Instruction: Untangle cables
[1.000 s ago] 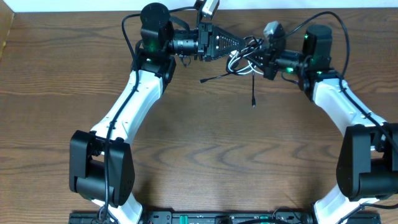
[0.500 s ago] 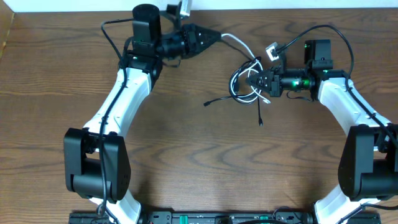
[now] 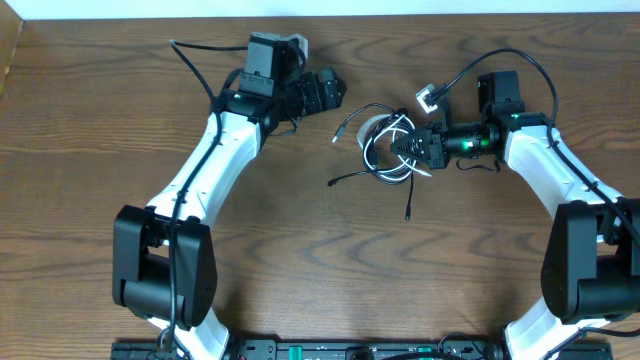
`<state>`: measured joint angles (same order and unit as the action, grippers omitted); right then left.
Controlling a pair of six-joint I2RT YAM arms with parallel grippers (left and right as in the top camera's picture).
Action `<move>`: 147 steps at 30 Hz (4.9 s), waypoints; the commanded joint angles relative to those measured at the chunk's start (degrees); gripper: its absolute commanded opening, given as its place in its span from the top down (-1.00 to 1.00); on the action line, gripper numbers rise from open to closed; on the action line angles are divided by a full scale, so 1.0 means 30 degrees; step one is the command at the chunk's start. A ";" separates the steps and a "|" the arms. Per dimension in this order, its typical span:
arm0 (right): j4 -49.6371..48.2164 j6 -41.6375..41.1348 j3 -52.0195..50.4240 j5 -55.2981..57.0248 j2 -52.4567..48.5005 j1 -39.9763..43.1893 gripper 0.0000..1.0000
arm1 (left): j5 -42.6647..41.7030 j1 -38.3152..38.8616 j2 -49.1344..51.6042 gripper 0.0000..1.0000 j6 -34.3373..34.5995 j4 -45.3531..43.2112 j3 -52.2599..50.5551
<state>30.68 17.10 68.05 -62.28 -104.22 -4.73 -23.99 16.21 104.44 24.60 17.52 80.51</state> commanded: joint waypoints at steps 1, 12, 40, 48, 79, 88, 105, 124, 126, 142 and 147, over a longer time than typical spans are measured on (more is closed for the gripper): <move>0.0080 0.0466 -0.0058 -0.0204 0.0423 0.0080 0.97 | 0.0321 0.0080 -0.0583 -0.78 -0.0627 0.0597 0.0328; 0.0401 0.0233 -0.0058 0.0721 0.0423 0.0131 0.97 | 0.2222 0.0131 -0.4306 -0.69 -0.2834 0.2390 0.0328; 0.0423 -0.0342 -0.0058 0.0707 0.0423 0.0131 0.98 | 0.5173 0.6980 -0.0583 -0.04 0.3293 0.3694 0.0066; 0.0423 -0.0342 -0.0058 0.0641 0.0423 0.0131 0.98 | 0.6732 0.6987 -0.0379 0.28 0.3344 0.3679 0.0058; 0.0058 -0.3985 -0.0058 0.6062 0.0415 0.0044 0.98 | -0.5763 0.4750 -0.3949 0.85 -0.2098 0.1545 0.0095; 0.0109 -0.3985 -0.0058 0.6062 0.0415 0.0044 0.98 | -0.3045 0.3271 -0.3854 0.85 -0.2397 0.1005 0.0095; 0.0117 -0.3993 -0.0058 0.6062 0.0415 0.0044 0.98 | 0.4896 0.7133 0.0240 0.78 0.2419 0.2215 0.0073; 0.0124 -0.3985 -0.0058 0.6062 0.0423 0.0044 0.98 | 0.7978 0.7839 0.3279 0.56 0.3555 0.0342 0.0073; 0.0124 -0.3985 -0.0058 0.6062 0.0415 0.0044 0.98 | 0.8240 0.7839 0.3279 0.56 0.3555 0.0007 0.0073; 0.0153 -0.3971 -0.0058 0.5559 0.0423 0.0044 0.97 | 1.3894 0.6965 0.3359 0.42 0.3541 -0.0597 0.0073; 0.0138 -0.3891 -0.0058 0.5588 0.0423 0.0044 0.98 | 1.3886 0.6047 0.3359 0.42 0.3293 -0.0517 0.0073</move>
<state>30.57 5.41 67.96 -44.05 -103.07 -4.99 10.26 38.65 113.71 34.72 15.22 80.18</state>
